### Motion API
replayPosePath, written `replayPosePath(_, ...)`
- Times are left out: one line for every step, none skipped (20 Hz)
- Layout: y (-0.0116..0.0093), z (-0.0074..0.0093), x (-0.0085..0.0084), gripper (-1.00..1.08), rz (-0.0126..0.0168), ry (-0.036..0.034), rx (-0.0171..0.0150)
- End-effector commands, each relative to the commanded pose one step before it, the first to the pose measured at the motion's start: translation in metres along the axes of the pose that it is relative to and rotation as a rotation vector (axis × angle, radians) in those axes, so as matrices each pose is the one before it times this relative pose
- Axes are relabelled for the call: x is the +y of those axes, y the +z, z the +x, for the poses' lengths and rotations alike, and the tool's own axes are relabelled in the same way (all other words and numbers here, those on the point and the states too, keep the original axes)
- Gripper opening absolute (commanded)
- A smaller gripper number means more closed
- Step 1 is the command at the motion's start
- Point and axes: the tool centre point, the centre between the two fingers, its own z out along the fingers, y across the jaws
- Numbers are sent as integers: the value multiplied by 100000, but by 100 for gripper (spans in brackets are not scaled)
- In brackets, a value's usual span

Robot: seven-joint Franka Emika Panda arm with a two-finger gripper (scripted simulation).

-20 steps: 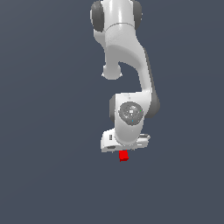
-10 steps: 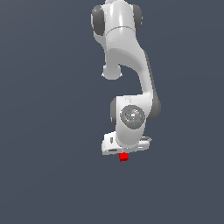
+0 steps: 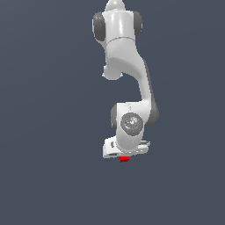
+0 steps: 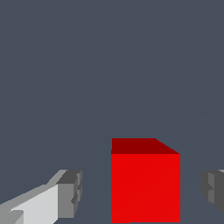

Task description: Stack the red cube on top of the green cube.

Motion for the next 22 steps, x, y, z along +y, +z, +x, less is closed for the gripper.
replayPosePath(1174,17,-33,100,-9,-72,21)
replayPosePath(298,20,5,100,0,0,0)
replayPosePath(211,27,4,100,0,0,0)
replayPosePath(125,34,3,100,0,0,0)
replayPosePath(40,40,2,100,0,0,0)
replayPosePath(-24,36,1,100,0,0,0)
replayPosePath(-20,14,0,100,0,0,0)
replayPosePath(0,0,0,-100,0,0,0)
replayPosePath(0,0,0,-100,0,0,0)
replayPosePath(0,0,0,-100,0,0,0)
replayPosePath(0,0,0,-100,0,0,0)
replayPosePath(0,0,0,-100,0,0,0)
replayPosePath(0,0,0,-100,0,0,0)
replayPosePath(0,0,0,-100,0,0,0)
replayPosePath(0,0,0,-100,0,0,0)
replayPosePath(0,0,0,-100,0,0,0)
replayPosePath(0,0,0,-100,0,0,0)
replayPosePath(34,-20,-14,-100,8,-19,-66)
replayPosePath(-27,-3,0,-100,0,0,0)
replayPosePath(-83,-8,0,-100,0,0,0)
replayPosePath(-143,-13,0,-100,0,0,0)
replayPosePath(-206,-15,0,-100,0,0,0)
